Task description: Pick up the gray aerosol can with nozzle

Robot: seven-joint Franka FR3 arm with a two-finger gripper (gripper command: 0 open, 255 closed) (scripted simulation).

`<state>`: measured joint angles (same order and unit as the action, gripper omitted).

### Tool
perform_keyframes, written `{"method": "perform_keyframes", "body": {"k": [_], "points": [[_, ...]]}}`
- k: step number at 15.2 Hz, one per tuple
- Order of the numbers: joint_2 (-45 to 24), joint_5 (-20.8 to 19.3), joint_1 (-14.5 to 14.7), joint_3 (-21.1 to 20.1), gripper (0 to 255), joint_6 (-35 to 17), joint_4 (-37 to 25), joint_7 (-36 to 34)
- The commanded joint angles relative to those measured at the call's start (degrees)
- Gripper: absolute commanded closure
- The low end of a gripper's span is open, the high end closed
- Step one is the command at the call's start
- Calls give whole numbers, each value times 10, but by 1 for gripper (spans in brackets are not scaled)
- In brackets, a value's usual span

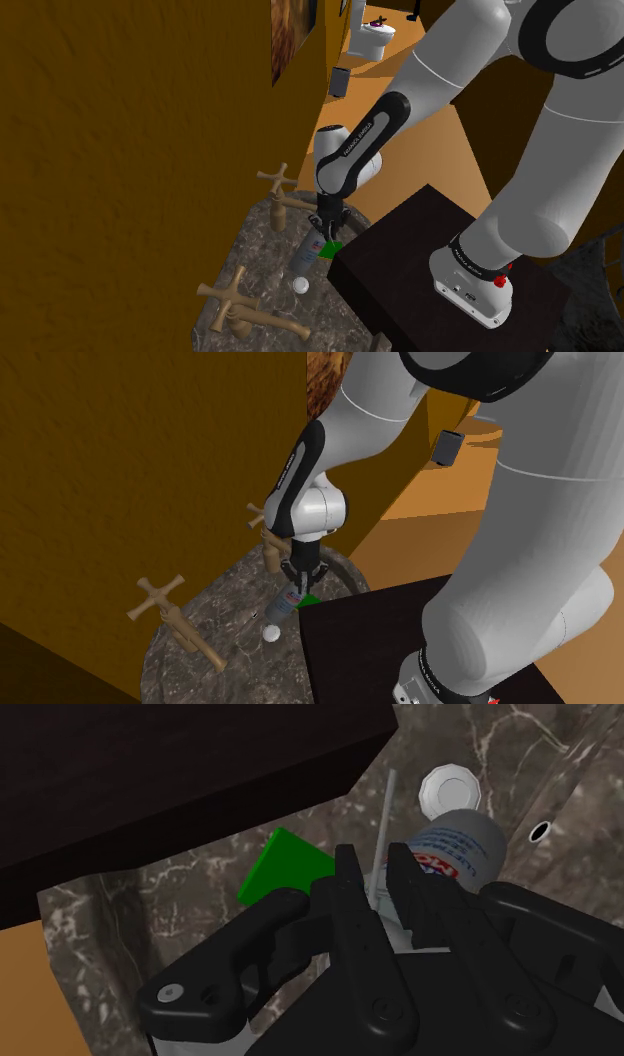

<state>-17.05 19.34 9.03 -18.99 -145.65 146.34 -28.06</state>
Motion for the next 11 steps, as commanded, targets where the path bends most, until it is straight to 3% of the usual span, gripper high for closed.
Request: {"method": "perform_keyframes", "body": {"k": [1,11], "points": [[14,2,-2,-1,255,10,1,-1],[107,13,-9,-8,255,94,9,-8]]}}
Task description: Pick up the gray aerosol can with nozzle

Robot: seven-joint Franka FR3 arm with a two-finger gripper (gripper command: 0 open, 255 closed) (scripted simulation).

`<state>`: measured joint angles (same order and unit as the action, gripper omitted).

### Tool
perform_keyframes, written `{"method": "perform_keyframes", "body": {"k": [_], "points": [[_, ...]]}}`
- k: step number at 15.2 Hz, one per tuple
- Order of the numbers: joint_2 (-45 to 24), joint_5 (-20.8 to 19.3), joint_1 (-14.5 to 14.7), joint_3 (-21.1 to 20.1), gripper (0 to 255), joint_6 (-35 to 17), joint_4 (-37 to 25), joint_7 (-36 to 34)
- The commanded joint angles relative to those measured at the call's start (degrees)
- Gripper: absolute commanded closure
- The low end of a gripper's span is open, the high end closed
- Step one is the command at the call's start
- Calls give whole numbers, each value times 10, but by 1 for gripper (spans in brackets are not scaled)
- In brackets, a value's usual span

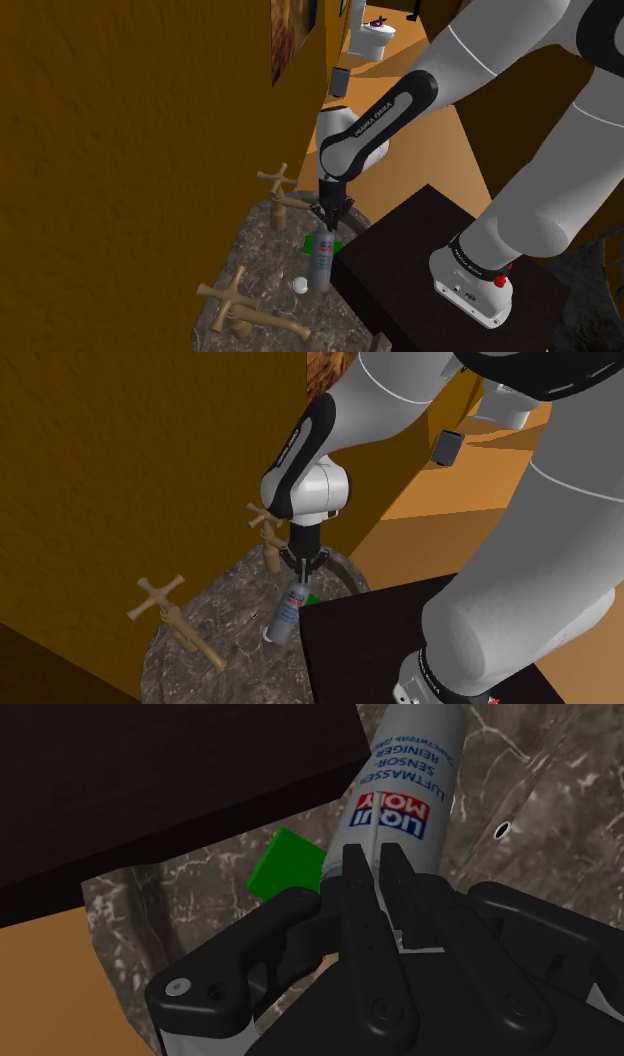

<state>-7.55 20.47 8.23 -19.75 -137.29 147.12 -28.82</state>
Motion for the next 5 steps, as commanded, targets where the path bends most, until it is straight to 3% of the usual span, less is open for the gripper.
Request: {"method": "perform_keyframes", "body": {"k": [1,5], "points": [[20,3,-1,-1,255,19,1,-1],[39,4,-2,-1,255,38,1,-3]]}}
